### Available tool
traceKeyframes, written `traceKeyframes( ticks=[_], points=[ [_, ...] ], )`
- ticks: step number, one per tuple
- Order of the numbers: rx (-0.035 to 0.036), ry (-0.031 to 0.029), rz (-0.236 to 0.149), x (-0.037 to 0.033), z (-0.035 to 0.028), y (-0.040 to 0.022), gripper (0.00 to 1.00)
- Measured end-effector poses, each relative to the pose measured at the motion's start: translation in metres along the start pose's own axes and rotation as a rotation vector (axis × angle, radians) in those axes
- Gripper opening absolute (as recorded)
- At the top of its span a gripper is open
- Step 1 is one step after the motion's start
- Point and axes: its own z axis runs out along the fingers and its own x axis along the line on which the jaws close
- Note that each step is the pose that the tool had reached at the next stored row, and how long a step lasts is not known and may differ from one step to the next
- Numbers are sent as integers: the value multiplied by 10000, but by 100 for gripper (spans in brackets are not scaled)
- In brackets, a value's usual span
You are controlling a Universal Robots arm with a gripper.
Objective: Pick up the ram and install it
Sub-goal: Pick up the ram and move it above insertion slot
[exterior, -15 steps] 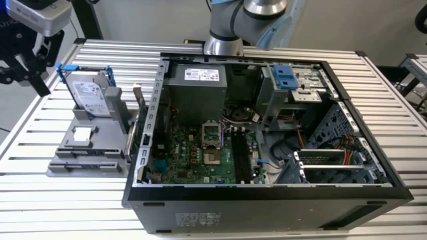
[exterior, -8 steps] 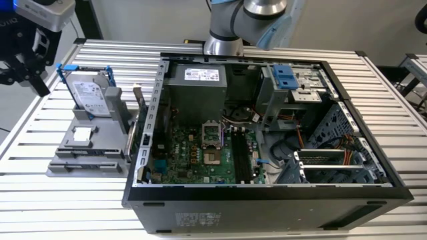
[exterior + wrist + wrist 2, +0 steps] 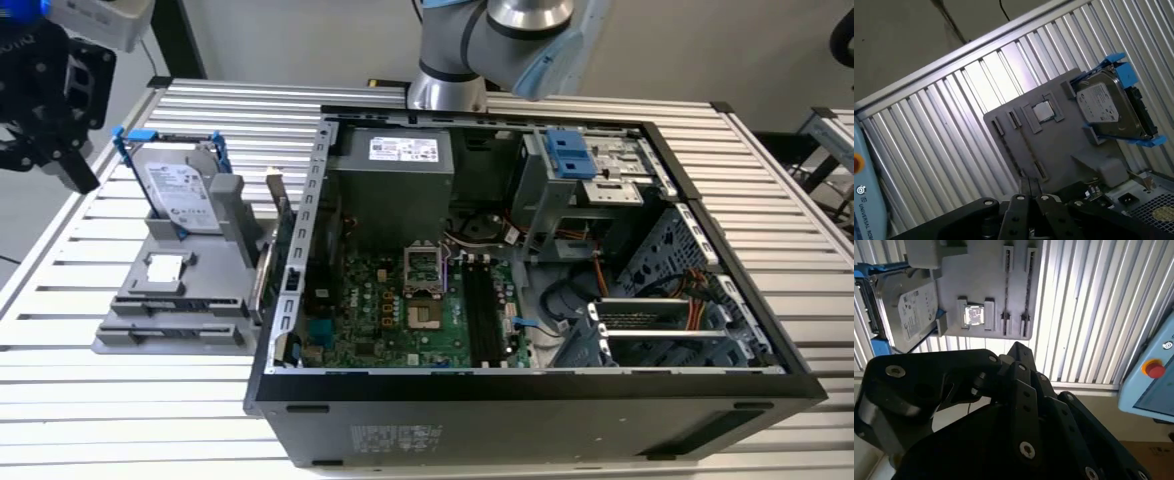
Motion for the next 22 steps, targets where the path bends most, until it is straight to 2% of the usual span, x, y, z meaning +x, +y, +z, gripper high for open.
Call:
traceKeyframes(
  ticks=[9,12,15,19,20,22],
  points=[
    [-21,72,-1704,0,0,0,0],
    [-5,86,-2249,0,0,0,0],
    [85,72,-2730,0,-1,0,0],
    [288,20,-3288,0,-1,0,0],
    [314,15,-3465,0,-1,-1,0],
    [318,19,-3817,0,0,-1,0]
  ],
)
